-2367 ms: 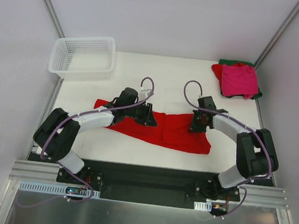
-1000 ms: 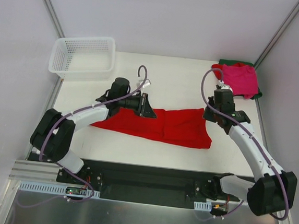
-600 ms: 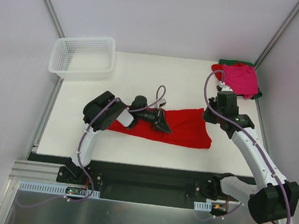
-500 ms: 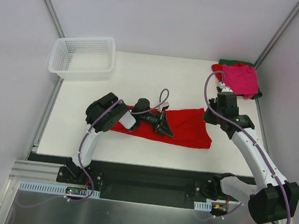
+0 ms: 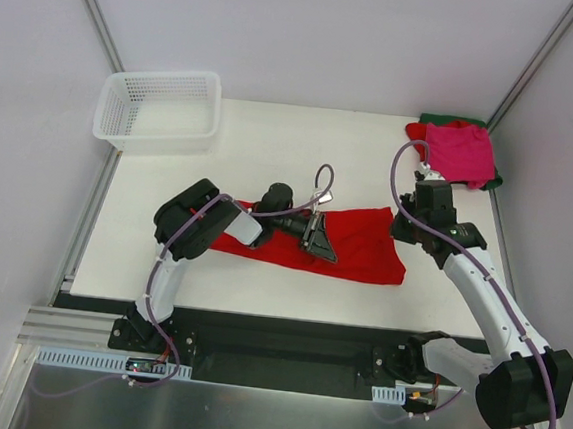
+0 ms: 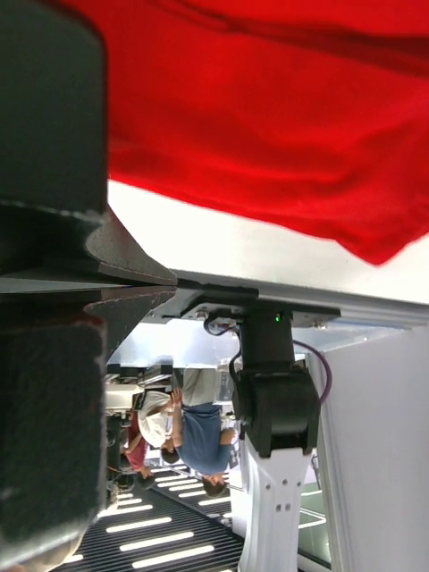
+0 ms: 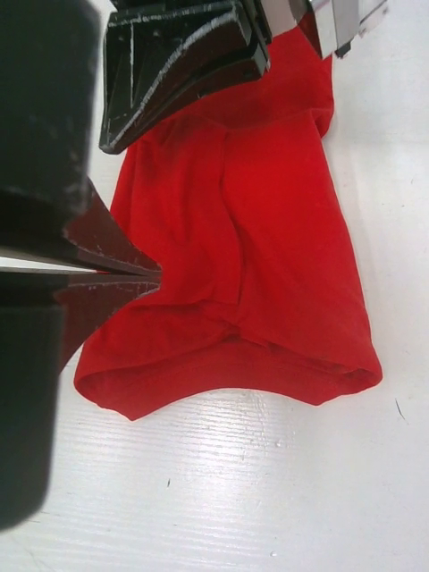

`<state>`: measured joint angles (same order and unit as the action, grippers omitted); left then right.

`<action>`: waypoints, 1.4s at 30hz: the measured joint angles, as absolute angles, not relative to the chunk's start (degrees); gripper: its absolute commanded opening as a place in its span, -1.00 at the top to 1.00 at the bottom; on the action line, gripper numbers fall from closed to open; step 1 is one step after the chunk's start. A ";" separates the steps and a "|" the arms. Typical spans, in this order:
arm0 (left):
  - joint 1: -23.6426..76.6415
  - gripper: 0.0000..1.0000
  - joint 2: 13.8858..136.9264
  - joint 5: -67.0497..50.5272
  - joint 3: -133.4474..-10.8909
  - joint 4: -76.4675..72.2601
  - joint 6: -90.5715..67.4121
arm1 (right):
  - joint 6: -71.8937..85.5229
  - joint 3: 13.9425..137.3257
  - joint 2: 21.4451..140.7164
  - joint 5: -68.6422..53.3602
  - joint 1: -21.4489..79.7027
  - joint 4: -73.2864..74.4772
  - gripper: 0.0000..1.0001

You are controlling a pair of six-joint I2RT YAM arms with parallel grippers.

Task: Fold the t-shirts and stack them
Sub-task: Fold the other side of the tshirt into a rectangle

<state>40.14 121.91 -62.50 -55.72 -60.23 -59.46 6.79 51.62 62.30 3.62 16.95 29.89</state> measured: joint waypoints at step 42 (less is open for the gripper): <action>41.39 0.78 106.02 -57.95 -56.21 -41.56 -51.31 | 10.55 39.92 61.98 -11.22 16.67 22.20 0.98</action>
<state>41.39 106.02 -57.95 -56.21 -41.56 -51.31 10.55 39.92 61.98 -11.22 16.67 22.20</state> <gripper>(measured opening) 0.105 0.013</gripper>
